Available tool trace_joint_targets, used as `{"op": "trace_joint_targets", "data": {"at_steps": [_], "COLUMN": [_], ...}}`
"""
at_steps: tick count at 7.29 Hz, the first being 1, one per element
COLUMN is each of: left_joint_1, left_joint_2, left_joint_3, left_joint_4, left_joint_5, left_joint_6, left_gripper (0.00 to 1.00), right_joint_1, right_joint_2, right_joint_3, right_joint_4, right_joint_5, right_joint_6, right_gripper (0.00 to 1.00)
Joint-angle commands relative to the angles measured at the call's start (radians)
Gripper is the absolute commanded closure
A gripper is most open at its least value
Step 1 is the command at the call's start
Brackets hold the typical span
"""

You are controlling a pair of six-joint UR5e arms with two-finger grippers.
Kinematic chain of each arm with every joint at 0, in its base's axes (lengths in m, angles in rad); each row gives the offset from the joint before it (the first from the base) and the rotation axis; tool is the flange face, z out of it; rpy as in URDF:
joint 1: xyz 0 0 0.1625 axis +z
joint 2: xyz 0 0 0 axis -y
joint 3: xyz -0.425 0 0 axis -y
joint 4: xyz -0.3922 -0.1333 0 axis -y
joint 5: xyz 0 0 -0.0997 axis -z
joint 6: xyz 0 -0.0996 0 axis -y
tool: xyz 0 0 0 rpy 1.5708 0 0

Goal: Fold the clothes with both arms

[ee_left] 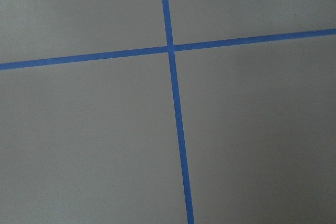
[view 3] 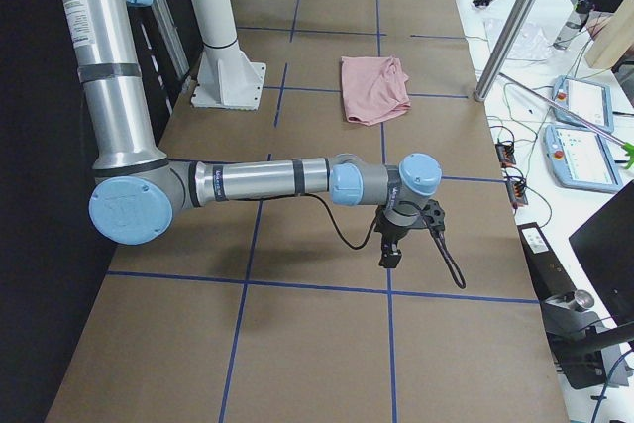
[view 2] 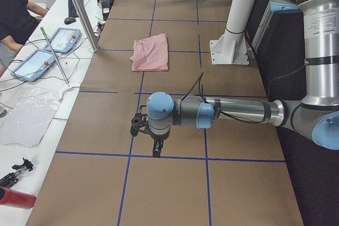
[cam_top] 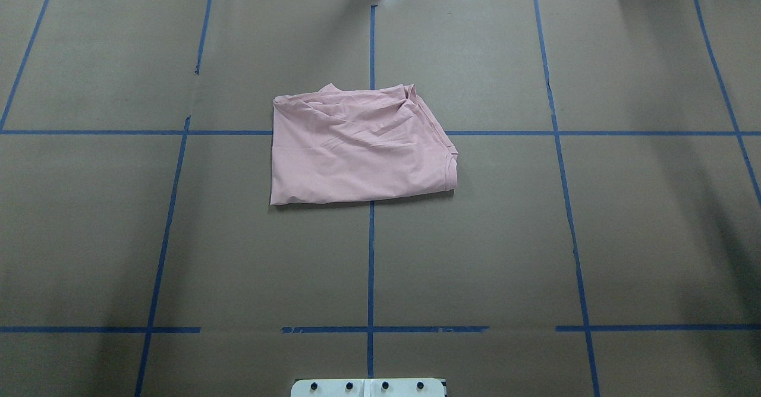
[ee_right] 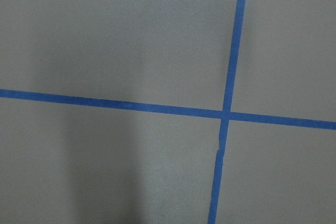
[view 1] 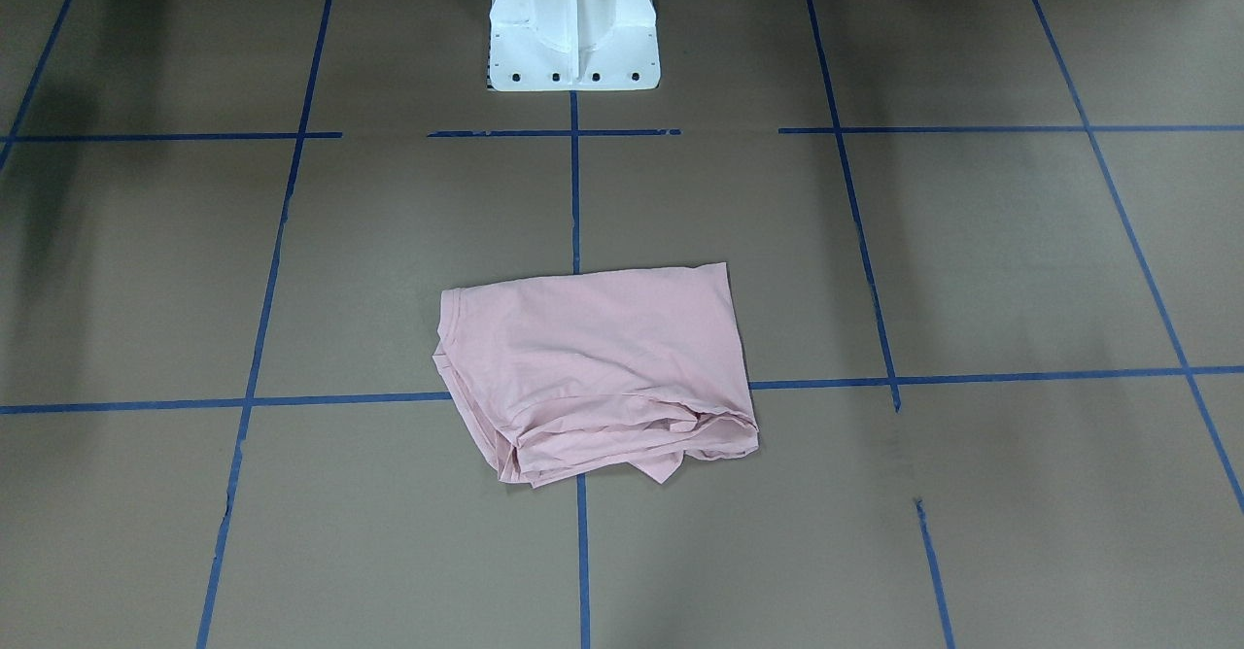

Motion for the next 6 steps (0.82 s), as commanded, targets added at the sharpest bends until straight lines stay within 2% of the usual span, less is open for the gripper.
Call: {"op": "trace_joint_targets", "data": {"at_steps": [1,4,6], "left_joint_1": [0.057,0.056,0.053], "left_joint_2": [-0.016,-0.006,-0.013], "left_joint_3": [-0.010,-0.013,-0.084], "left_joint_4": [0.011,0.047,0.188], "left_joint_5": [0.068,0.059,0.059], "left_joint_6": [-0.002,-0.001,0.001], "left_gripper": [0.00,0.00,0.00], "right_joint_1": [0.000,0.000,0.002], "right_joint_2": [0.000,0.000,0.000], "right_joint_3": [0.001,0.007,0.007], "right_joint_4": [0.000,0.001,0.000], "right_joint_5": [0.000,0.000,0.000], "right_joint_6": [0.001,0.001,0.001], "right_gripper": [0.00,0.00,0.00]}}
